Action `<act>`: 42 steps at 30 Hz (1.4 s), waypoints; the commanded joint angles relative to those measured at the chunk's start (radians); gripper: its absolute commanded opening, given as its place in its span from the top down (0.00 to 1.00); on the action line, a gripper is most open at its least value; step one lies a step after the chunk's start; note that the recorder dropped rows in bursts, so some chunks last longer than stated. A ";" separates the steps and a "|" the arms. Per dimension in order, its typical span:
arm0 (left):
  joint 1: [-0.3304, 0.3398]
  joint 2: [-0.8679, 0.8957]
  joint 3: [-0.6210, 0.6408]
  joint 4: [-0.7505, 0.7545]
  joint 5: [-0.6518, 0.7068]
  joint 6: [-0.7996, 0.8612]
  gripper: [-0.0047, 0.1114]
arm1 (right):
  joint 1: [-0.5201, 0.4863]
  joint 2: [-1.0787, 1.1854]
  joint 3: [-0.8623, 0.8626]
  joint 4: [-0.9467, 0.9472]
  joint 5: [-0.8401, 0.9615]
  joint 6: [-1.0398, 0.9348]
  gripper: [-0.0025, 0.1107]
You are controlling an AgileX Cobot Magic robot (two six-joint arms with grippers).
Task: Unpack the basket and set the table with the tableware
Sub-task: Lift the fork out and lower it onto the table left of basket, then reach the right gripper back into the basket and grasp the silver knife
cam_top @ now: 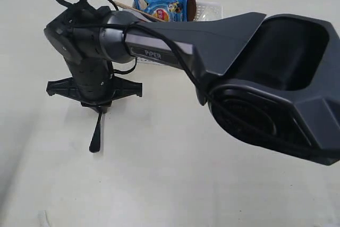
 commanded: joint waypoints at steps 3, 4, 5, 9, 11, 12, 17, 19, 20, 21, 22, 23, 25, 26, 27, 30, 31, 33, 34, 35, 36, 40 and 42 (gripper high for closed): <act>-0.001 -0.004 0.003 -0.006 -0.006 0.000 0.96 | 0.000 0.007 0.000 -0.029 0.003 0.008 0.98; -0.001 -0.004 0.003 -0.006 -0.006 0.000 0.96 | 0.000 0.007 0.000 -0.029 0.003 0.006 0.98; -0.001 -0.004 0.003 -0.006 -0.006 0.000 0.96 | 0.000 0.007 0.000 -0.029 0.003 0.006 0.98; -0.001 -0.004 0.003 -0.006 -0.006 0.000 0.96 | 0.000 0.007 0.000 -0.026 0.001 0.006 0.98; -0.001 -0.004 0.003 -0.006 -0.006 0.000 0.96 | 0.000 0.007 0.000 -0.026 0.001 0.006 0.98; -0.001 -0.004 0.003 -0.006 -0.006 0.000 0.96 | 0.000 0.007 0.000 -0.026 0.001 0.006 0.98; -0.001 -0.004 0.003 -0.006 -0.006 0.000 0.96 | 0.000 0.007 0.000 -0.026 -0.005 0.006 0.98; -0.001 -0.004 0.003 -0.006 -0.006 0.000 0.96 | 0.000 0.007 0.000 -0.007 -0.026 0.006 0.98; -0.001 -0.004 0.003 -0.004 -0.006 0.000 0.96 | 0.000 0.007 0.000 0.005 -0.034 0.006 0.98; -0.001 -0.004 0.003 -0.004 -0.006 0.000 0.96 | 0.000 0.007 0.000 0.009 -0.047 0.006 0.96; -0.001 -0.004 0.003 -0.004 -0.006 0.000 0.96 | 0.000 0.007 0.000 0.009 -0.048 0.006 0.92; -0.001 -0.004 0.003 -0.004 -0.006 0.000 0.96 | 0.000 0.007 0.000 0.009 -0.048 0.006 0.83; -0.001 -0.004 0.003 -0.004 -0.006 0.000 0.96 | 0.000 0.007 0.000 0.005 -0.046 0.006 0.68; -0.001 -0.004 0.003 -0.004 -0.006 0.000 0.96 | 0.000 0.007 0.000 0.005 -0.048 0.006 0.64; -0.001 -0.004 0.003 -0.004 -0.006 0.000 0.96 | 0.000 0.007 0.000 0.005 -0.048 0.006 0.64; -0.001 -0.004 0.003 -0.004 -0.006 0.000 0.96 | -0.007 -0.004 0.000 0.002 -0.044 0.006 0.64; -0.001 -0.004 0.003 -0.004 -0.006 0.000 0.96 | -0.006 -0.017 0.000 0.002 -0.044 -0.008 0.64; -0.001 -0.004 0.003 -0.004 -0.006 0.000 0.96 | -0.013 -0.067 -0.002 -0.042 -0.044 -0.076 0.64; -0.001 -0.004 0.003 -0.004 -0.006 0.000 0.96 | -0.015 -0.113 -0.002 -0.069 -0.044 -0.135 0.64; -0.001 -0.004 0.003 -0.004 -0.006 0.000 0.96 | -0.018 -0.134 -0.002 -0.088 -0.044 -0.176 0.64; -0.001 -0.004 0.003 -0.004 -0.006 0.000 0.96 | -0.022 -0.167 -0.002 -0.112 -0.044 -0.225 0.64; -0.001 -0.004 0.003 -0.004 -0.006 0.000 0.96 | -0.053 -0.274 -0.002 -0.192 -0.047 -0.415 0.64; -0.001 -0.004 0.003 -0.004 -0.006 0.000 0.96 | -0.084 -0.321 -0.002 -0.213 -0.049 -0.519 0.64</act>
